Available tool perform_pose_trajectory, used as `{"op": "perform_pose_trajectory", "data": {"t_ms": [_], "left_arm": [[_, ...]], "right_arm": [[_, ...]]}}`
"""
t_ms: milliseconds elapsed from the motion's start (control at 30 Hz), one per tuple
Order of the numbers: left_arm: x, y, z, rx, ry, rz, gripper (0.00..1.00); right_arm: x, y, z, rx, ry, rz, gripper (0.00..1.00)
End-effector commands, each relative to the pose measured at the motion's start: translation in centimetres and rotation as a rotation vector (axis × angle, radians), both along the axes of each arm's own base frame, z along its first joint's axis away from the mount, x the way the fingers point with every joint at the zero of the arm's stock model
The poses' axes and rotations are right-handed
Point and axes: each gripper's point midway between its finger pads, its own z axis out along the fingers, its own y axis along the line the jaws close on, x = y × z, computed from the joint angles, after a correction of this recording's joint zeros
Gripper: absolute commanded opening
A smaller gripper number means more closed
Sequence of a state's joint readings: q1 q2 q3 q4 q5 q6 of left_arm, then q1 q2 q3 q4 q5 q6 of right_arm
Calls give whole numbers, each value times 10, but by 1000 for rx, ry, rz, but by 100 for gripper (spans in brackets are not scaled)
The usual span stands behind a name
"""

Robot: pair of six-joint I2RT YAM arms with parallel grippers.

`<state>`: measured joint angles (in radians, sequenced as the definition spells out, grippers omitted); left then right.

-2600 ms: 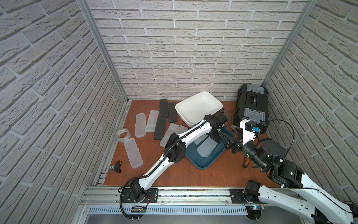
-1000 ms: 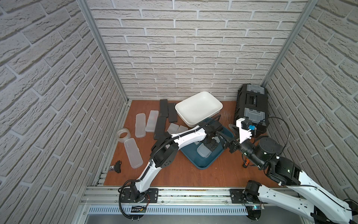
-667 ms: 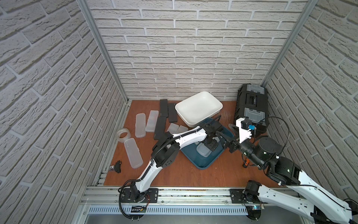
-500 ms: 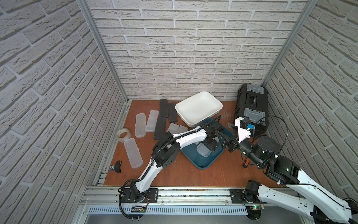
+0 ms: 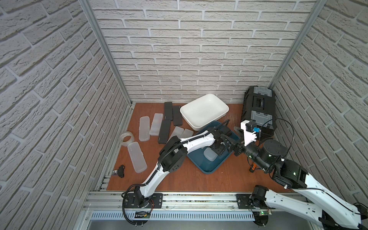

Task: Place the pencil cases by color into the storage box
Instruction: Pick up the pencil case from the storage box.

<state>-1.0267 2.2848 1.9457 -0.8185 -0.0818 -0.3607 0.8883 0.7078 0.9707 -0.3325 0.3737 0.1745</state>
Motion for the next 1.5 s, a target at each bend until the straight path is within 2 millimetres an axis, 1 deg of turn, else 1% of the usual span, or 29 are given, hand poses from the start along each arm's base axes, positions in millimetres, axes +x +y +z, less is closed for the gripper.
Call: {"op": "perform_pose_trajectory", "data": {"t_ms": [0,133,233,400,533,567,700,800,1067,1233,1467], "left_arm": [[0,-9,15,-34,-14,-6,68],[-7,-17,31,-99,12,-34,68],[-15,-26,42,-178,62,-62,68],[-23,-35,51,-257,115,-82,69],[-30,-44,59,-323,163,-104,70],[-32,-47,58,-343,185,-106,70],[-38,-49,43,-357,256,-105,70],[-41,-51,37,-389,302,-110,70],[-46,-56,34,-477,403,-128,71],[-37,-46,16,-425,401,-99,71],[-11,-25,-6,-300,326,-29,72]], "right_arm": [[0,-4,18,33,-49,-18,83],[1,-7,20,27,-59,-38,83],[4,-10,21,23,-72,-61,83],[9,-14,29,14,-107,-97,83],[15,-13,30,-29,-119,-120,83],[17,-12,30,-39,-120,-124,83],[20,-8,29,-50,-121,-126,83],[21,-7,27,-53,-118,-126,83],[20,-8,26,-43,-113,-122,83],[19,-7,25,-34,-106,-118,83],[19,-5,24,-24,-101,-111,83]]}}
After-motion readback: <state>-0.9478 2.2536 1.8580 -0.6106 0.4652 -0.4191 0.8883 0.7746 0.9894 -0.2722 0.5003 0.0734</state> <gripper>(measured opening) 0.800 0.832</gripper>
